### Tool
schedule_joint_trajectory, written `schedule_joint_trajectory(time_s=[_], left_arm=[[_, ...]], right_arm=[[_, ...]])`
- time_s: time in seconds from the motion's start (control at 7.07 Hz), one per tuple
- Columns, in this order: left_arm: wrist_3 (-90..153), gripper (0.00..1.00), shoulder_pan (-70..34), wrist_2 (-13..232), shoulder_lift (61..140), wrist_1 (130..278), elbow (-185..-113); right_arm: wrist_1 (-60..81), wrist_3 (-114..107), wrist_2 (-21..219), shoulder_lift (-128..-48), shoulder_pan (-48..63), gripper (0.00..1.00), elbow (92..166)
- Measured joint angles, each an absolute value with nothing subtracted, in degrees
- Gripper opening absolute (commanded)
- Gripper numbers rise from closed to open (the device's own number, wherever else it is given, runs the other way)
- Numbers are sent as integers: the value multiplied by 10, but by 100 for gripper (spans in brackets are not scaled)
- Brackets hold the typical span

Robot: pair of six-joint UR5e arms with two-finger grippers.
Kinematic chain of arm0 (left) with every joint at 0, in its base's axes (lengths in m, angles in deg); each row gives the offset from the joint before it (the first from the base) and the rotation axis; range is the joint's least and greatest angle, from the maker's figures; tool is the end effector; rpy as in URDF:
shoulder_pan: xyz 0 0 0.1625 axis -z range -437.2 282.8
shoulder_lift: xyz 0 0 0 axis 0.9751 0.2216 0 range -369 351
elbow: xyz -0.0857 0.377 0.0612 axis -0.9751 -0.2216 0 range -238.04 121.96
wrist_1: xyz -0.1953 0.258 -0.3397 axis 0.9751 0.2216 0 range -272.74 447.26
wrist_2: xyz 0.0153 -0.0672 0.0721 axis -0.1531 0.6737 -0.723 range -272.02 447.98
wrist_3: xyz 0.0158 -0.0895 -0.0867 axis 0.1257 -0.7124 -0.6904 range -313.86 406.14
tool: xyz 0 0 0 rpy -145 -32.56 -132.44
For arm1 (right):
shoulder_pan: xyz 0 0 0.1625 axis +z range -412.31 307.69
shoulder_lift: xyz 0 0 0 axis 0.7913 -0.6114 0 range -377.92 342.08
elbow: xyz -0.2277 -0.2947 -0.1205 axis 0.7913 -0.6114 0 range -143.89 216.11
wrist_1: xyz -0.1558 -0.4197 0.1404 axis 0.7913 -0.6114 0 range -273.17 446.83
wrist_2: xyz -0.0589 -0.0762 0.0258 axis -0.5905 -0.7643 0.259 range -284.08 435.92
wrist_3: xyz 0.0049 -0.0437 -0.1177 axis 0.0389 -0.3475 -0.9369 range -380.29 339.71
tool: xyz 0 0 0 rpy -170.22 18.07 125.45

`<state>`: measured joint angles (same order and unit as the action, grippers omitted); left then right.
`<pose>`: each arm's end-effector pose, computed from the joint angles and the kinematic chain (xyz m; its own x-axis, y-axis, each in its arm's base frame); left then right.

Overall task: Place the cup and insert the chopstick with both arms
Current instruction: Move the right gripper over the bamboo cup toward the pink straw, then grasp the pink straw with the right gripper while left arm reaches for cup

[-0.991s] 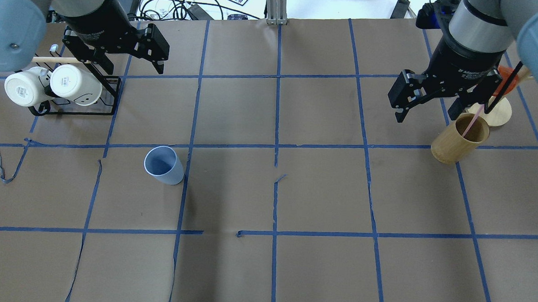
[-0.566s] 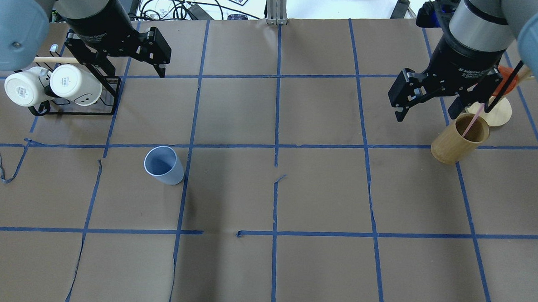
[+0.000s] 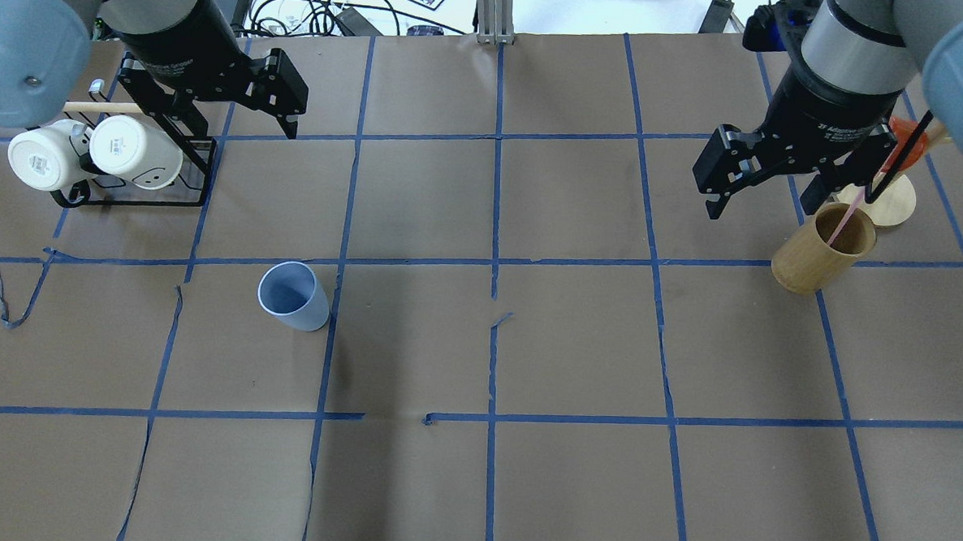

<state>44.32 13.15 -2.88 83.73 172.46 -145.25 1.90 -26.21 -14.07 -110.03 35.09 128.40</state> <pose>-0.1349 -0.5777 0.4373 -0.9996 -0.0269 -0.0123 -0.0258 0.9960 -0.0853 0.1095 -0.5288 0.4179 -0.9983 -0.0576 -0.0096 -0.0582 0.9941 0.0912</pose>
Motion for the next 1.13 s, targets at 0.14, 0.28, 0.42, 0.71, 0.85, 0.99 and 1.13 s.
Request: schedule_joint_trajectory(time_s=[0.14,0.28,0.42,0.71,0.85,0.99,1.13], left_arm=[[443,100,131,-29,837,1725,-1453],[443,100,132,-30,837,1725,-1453],[443,100,132,-30,837,1725,-1452],[443,100,132,-29,838,1725,-1452],[443,100,132,-29,839,1725,-1452],[444,100,131,-28,838,1725,-1453],[446,100,129,-28,837,1727,-1454]], right_arm=[[19,-262,-141,-1100,351,100,1284],[18,-262,-141,-1100,351,100,1285],[18,-262,-141,-1100,352,100,1285],[12,-260,-141,-1099,352,100,1285],[-1,-251,-141,-1098,352,100,1286],[-22,-221,-141,-1095,349,100,1287],[-48,-172,-143,-1088,339,100,1289]])
